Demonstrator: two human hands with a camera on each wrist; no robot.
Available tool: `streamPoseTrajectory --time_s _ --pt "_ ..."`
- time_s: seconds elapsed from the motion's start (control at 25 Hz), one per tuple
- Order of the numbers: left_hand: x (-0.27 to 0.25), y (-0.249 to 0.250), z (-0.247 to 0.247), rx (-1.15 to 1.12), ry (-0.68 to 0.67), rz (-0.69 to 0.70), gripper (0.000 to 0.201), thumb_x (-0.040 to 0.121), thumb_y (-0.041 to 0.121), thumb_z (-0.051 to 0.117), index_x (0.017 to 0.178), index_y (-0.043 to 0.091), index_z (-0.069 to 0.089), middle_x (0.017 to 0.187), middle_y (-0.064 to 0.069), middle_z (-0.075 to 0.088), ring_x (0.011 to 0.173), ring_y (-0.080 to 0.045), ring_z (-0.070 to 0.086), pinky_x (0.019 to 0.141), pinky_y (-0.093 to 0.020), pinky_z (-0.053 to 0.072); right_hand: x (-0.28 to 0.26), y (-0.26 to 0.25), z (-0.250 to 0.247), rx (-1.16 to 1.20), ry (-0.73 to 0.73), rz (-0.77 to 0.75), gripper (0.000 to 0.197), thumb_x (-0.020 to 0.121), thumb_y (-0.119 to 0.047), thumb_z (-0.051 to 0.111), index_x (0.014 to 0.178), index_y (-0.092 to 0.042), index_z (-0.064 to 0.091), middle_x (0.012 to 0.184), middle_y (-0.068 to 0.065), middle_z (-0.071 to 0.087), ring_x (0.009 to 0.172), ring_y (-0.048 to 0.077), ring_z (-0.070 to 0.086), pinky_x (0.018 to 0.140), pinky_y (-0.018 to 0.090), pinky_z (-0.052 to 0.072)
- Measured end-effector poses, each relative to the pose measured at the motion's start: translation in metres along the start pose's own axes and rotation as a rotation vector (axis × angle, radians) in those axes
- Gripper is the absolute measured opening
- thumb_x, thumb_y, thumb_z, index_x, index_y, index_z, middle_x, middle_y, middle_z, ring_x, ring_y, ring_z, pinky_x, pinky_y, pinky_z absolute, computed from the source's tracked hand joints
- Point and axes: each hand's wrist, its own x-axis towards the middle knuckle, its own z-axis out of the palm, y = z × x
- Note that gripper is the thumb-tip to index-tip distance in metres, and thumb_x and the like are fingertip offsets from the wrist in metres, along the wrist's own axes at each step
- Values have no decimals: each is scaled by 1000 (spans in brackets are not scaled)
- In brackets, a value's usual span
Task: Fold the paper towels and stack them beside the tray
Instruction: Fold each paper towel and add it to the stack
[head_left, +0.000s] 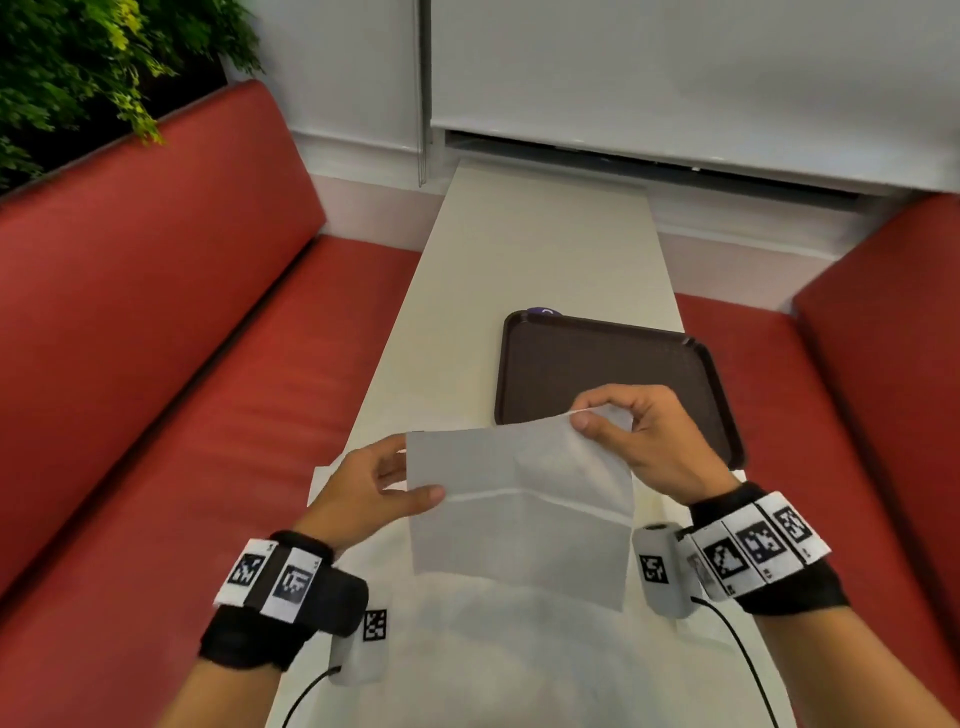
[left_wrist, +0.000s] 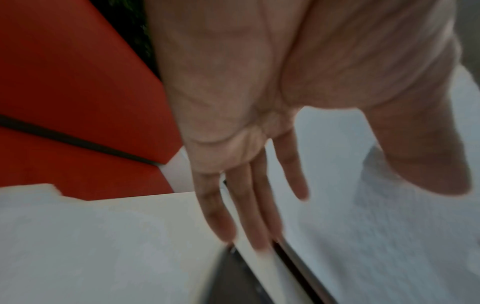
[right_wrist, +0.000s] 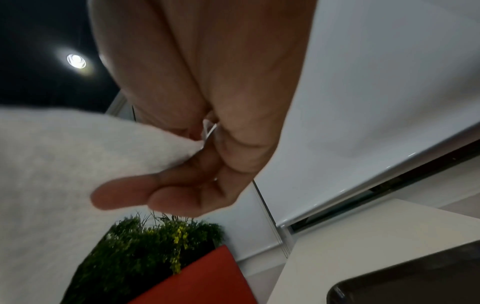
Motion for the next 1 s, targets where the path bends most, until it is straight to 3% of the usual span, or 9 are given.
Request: streamPoseTrajectory --time_s 0.12,0.2,0.32,0.44,0.52,0.64,0.84,0.92,1.0 --pt "12 32 13 -37 -116 61 41 68 23 78 106 12 66 105 0 72 99 -17 68 78 -22 55 4 -12 -17 36 35 22 10 84 -22 66 87 -14 72 88 -4 70 79 10 65 68 22 52" --pt "18 42 22 -60 -124 83 26 79 6 68 105 6 67 105 -5 72 97 -20 69 77 -25 56 3 -8 -26 114 127 81 23 79 -34 66 96 -19 69 95 -1 69 80 12 66 62 24 53" --pt "26 50 28 -231 -84 66 30 75 11 73 103 2 67 105 -11 72 96 -25 69 75 -31 58 -5 8 -33 521 108 218 69 68 -50 76 124 -14 57 118 9 67 104 22 67 73 33 57" --pt "31 55 32 -318 -43 56 29 74 12 70 100 0 66 103 -12 72 92 -25 69 77 -34 58 -23 22 -25 626 -10 299 88 58 -53 83 127 -5 54 123 13 65 112 29 63 78 35 57" --pt "32 57 34 -321 -23 62 26 74 7 67 99 1 65 99 -10 73 89 -23 69 77 -34 58 -29 26 -19 532 24 292 80 52 -50 87 114 -5 63 114 13 69 107 32 65 77 35 57" --pt "33 57 35 -300 -15 72 25 78 5 66 103 1 65 102 -11 72 92 -24 69 80 -35 58 -29 28 -21 475 85 205 59 55 -46 86 98 -9 73 106 14 72 99 32 68 79 37 58" --pt "34 59 35 -334 17 132 22 83 -1 54 101 4 67 95 -7 74 87 -20 70 74 -29 58 -28 29 -27 477 84 135 45 59 -40 86 94 -14 76 104 13 73 98 30 69 80 37 58" --pt "32 63 35 -312 18 147 24 85 -7 51 87 6 70 84 -5 73 75 -17 70 64 -26 57 -29 29 -28 499 96 115 34 59 -33 85 87 -16 77 96 9 74 90 24 71 73 32 58" --pt "30 69 35 -268 21 143 41 86 -12 44 65 12 70 70 -3 68 61 -15 63 52 -23 51 -31 29 -30 503 117 112 12 63 -24 81 72 -16 77 79 5 73 71 17 70 59 25 56"
